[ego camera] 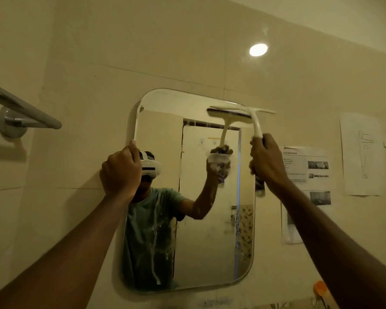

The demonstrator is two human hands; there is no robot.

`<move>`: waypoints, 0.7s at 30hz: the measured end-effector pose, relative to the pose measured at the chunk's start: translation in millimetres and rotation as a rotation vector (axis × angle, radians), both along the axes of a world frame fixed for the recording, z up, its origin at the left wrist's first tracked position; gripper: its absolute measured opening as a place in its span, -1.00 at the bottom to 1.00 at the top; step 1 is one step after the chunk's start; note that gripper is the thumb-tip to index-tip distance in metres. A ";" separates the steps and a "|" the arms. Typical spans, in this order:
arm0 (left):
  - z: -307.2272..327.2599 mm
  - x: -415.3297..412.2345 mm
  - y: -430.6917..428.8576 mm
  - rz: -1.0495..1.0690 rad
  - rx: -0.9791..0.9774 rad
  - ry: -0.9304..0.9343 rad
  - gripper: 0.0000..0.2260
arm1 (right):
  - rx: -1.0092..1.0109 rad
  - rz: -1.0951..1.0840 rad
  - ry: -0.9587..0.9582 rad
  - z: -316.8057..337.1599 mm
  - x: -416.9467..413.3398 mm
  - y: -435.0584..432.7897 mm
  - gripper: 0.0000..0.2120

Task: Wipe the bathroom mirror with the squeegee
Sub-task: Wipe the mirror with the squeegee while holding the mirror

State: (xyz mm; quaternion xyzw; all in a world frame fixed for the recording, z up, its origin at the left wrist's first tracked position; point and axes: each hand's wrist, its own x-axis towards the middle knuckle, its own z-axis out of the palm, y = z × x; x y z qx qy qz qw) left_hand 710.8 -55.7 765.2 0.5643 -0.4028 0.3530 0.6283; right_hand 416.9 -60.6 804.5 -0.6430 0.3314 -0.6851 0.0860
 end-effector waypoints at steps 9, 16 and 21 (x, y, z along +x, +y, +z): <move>-2.4 2.3 -5.7 0.009 -0.043 -0.008 -0.43 | 0.013 -0.095 0.064 -76.5 5.5 -34.2 -0.79; -2.2 -1.0 -3.7 0.003 -0.039 0.003 -0.42 | 0.125 -0.135 0.077 -165.8 -0.7 -11.3 -0.77; -2.9 1.5 -5.3 0.017 -0.042 -0.010 -0.42 | -0.077 -0.153 -0.036 -63.3 -3.5 -15.7 -0.76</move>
